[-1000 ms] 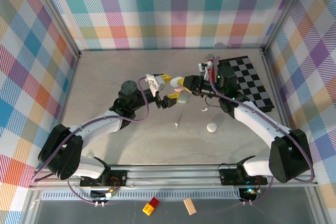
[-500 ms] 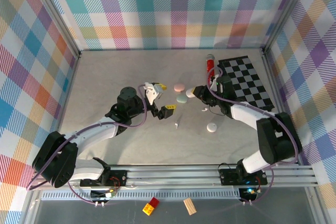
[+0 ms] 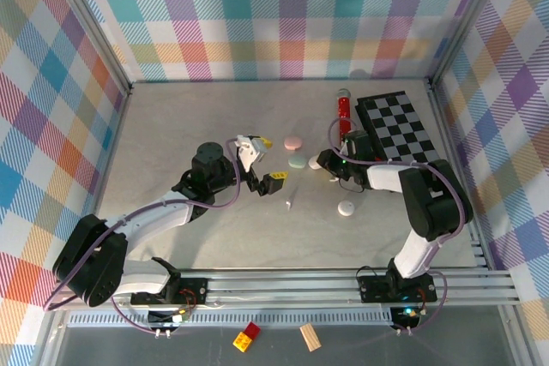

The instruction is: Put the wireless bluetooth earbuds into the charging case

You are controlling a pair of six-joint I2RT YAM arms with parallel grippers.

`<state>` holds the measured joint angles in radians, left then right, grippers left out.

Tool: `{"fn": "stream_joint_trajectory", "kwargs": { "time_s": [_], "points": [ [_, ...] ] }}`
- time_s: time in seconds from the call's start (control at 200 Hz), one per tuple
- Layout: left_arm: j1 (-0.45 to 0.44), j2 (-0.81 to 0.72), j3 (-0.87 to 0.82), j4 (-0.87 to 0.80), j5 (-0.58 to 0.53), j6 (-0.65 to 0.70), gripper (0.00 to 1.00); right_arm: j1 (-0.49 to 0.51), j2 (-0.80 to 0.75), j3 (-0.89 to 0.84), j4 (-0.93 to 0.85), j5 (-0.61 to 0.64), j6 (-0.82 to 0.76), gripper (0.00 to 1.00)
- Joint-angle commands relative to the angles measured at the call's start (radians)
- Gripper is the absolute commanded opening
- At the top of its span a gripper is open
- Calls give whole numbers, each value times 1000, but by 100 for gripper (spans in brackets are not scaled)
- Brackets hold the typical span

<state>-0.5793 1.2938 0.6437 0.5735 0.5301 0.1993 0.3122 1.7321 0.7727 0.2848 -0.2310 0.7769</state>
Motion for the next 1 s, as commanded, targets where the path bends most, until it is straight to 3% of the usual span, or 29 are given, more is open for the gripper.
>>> {"fn": "stream_joint_trajectory", "kwargs": {
  "time_s": [0.0, 0.2, 0.365, 0.515, 0.67, 0.83, 0.995],
  "points": [
    [9, -18, -18, -1, 1, 11, 100, -8, 17, 13, 18, 10, -13, 28],
    [9, -8, -19, 2, 4, 8, 100, -7, -53, 8, -63, 83, -66, 57],
    [10, -8, -22, 3, -2, 8, 100, -6, -171, 5, -225, 151, -151, 69],
    [12, 7, -18, 13, -1, 6, 100, 4, -316, -44, -384, 261, -174, 72],
    [13, 25, -9, 21, 7, 4, 100, 17, -425, -22, -704, 391, -119, 74],
    [13, 44, 0, 32, 14, 2, 100, 42, -459, -31, -877, 414, -36, 75],
    [13, 52, 2, 41, 21, -7, 100, 83, -437, -43, -901, 381, 6, 74]
  ]
}}
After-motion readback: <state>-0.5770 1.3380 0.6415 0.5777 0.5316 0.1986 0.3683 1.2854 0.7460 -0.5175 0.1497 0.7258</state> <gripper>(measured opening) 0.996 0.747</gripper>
